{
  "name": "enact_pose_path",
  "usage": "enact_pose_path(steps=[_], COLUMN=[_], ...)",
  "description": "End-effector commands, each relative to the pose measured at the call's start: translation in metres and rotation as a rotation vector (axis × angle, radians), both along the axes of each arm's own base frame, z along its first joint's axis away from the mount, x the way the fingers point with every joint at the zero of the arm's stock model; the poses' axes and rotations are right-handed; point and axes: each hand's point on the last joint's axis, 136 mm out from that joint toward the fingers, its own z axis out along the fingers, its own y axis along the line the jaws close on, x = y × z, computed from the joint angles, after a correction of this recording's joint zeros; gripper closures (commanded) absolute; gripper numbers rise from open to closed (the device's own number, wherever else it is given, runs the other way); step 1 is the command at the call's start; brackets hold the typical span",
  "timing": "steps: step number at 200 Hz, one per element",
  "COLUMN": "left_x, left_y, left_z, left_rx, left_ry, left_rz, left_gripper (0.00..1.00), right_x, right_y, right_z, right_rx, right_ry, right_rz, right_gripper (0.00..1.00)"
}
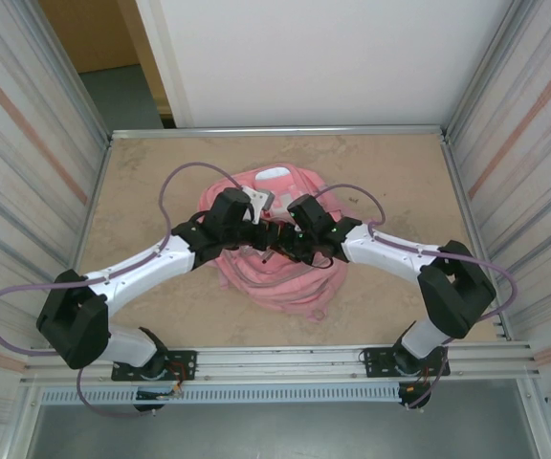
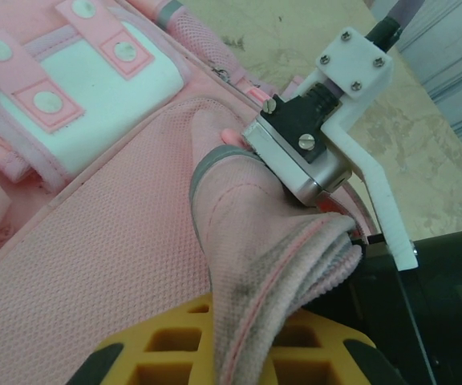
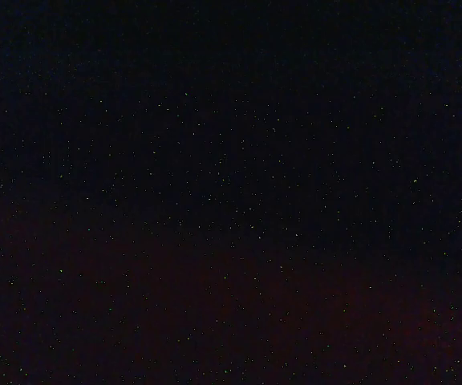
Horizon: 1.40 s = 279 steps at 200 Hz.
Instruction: Pack the student bag
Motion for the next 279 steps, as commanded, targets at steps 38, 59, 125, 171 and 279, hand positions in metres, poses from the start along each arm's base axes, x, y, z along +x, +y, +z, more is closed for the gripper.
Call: enact_pose_path(steps=[38,59,125,171,279], left_x=[-0.001,0.003,-0.014,-0.02,-0.011], left_y=[-0.019,-0.007,0.034,0.125,0.095], left_z=[0.055,0.055,0.071,0.019,-0.034], left_rx=[-0.171,-0.124,-0.036,0.064,-0.132], left_ry=[-0.099,-0.132,-0.209,0.056,0.318], left_rz=[-0.031,0.017,0.008,0.405,0.3], left_gripper=[0.97,0.77,0.57,0.5,0.49], right_x=[0.03,0.029,-0.002,-0.025,-0.019], right_y=[0.025,0.018,-0.049,-0.103,-0.1], right_z=[0.026,0.032,0.045,0.048,0.032], right_rx=[0.105,0.115,-0.073,-0.271,-0.198], right_ry=[-0.101,-0.096,-0.195,-0.301,-0.234], right_rz=[0.023,0.019,0.009,0.031,-0.007], right_gripper=[0.72,0.67,0.63,0.61,0.45])
